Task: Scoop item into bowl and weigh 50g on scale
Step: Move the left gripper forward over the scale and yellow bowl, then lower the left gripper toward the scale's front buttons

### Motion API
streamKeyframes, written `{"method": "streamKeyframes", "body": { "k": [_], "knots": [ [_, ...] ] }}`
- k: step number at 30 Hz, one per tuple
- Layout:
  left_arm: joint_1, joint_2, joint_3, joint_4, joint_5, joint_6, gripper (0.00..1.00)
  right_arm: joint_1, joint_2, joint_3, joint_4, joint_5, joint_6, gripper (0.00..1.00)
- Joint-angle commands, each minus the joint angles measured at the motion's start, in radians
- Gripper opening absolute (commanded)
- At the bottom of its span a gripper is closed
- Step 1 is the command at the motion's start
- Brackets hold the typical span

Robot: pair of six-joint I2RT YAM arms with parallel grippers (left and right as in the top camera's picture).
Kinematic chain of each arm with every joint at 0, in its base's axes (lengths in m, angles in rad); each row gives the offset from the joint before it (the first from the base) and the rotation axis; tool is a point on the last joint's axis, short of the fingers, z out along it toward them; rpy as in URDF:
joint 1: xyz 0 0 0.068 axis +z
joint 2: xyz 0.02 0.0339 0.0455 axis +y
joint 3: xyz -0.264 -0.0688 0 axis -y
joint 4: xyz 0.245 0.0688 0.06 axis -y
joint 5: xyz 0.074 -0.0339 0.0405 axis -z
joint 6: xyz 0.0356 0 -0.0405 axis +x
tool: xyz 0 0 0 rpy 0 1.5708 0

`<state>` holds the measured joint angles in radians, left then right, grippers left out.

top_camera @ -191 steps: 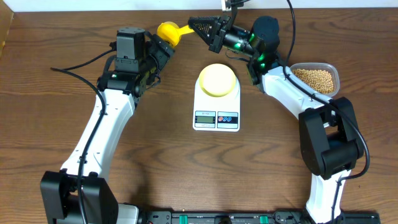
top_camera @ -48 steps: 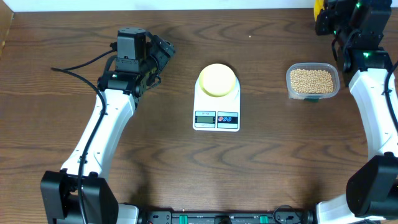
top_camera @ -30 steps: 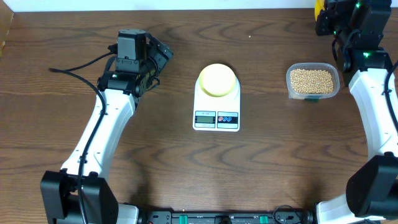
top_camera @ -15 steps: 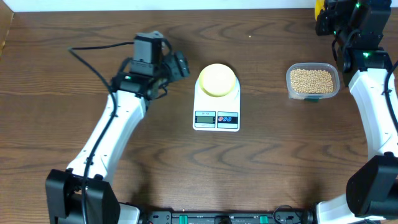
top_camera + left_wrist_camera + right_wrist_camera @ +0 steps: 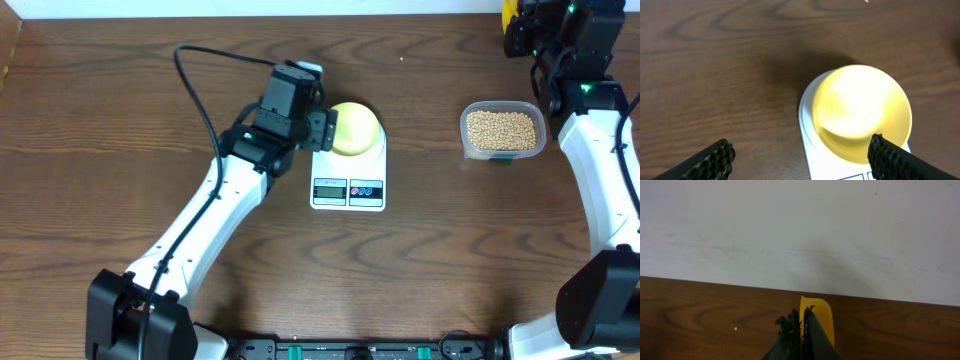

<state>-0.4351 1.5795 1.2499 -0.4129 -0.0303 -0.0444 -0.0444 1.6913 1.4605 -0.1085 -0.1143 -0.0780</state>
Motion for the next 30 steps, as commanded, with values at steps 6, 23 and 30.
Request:
{"method": "streamKeyframes", "body": {
  "k": [6, 23, 30],
  "knots": [
    [-0.053, -0.012, 0.018, -0.006, -0.028, 0.192, 0.87, 0.007, -0.012, 0.017, -0.001, 0.007, -0.013, 0.01],
    [-0.139, -0.011, 0.018, -0.150, -0.034, 0.240, 0.87, 0.007, -0.012, 0.017, 0.010, 0.007, -0.035, 0.01],
    [-0.174, -0.009, 0.018, -0.159, -0.034, 0.261, 0.87, 0.007, -0.012, 0.017, 0.001, 0.006, -0.035, 0.01]
  ]
}}
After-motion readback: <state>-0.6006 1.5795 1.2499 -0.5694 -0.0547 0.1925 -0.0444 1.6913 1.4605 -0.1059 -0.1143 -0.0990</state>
